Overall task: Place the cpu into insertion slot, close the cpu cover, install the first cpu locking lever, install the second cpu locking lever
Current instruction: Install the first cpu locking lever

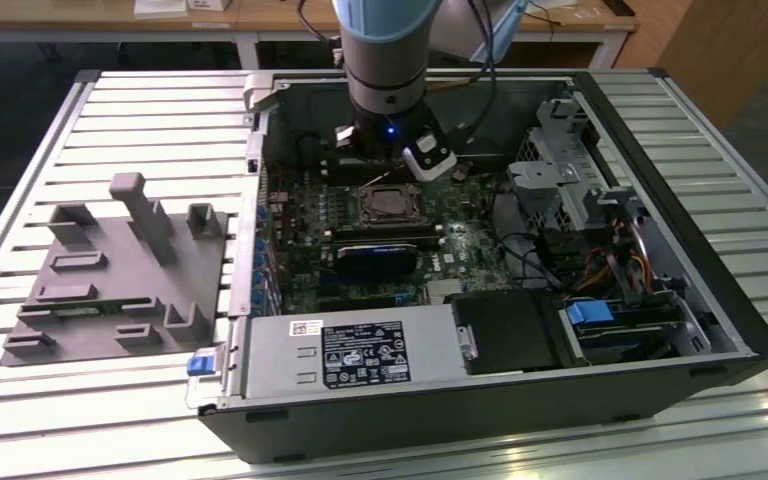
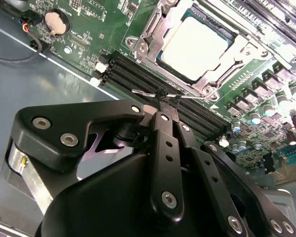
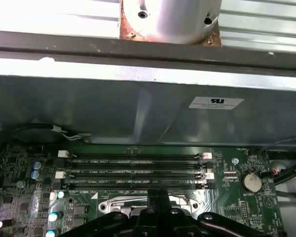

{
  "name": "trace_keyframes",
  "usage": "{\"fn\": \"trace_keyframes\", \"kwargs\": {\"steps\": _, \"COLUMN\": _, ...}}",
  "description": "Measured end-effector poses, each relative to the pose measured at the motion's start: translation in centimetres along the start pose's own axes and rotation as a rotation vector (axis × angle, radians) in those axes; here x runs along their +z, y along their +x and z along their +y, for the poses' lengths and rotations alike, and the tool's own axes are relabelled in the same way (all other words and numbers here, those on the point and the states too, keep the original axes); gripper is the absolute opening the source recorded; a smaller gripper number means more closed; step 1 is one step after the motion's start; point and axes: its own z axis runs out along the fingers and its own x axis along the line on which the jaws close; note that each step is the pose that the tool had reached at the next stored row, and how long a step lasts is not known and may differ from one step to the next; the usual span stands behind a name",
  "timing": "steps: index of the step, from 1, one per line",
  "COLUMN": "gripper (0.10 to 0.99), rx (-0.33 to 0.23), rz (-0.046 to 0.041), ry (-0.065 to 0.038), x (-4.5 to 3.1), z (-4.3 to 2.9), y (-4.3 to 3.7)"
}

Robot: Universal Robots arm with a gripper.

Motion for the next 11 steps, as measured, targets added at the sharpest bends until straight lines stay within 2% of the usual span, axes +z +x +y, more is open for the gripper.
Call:
{"fn": "trace_keyframes", "kwargs": {"steps": 6, "gripper": 0.106, "rx": 0.004, "rz": -0.0018, "ry": 0.006, "x": 0.4, "z": 0.43, "y": 0.04}}
{"fn": "trace_keyframes", "kwargs": {"steps": 11, "gripper": 0.106, "rx": 0.028, "rz": -0.0109, "ry": 0.009, "x": 0.72, "z": 0.42, "y": 0.08}}
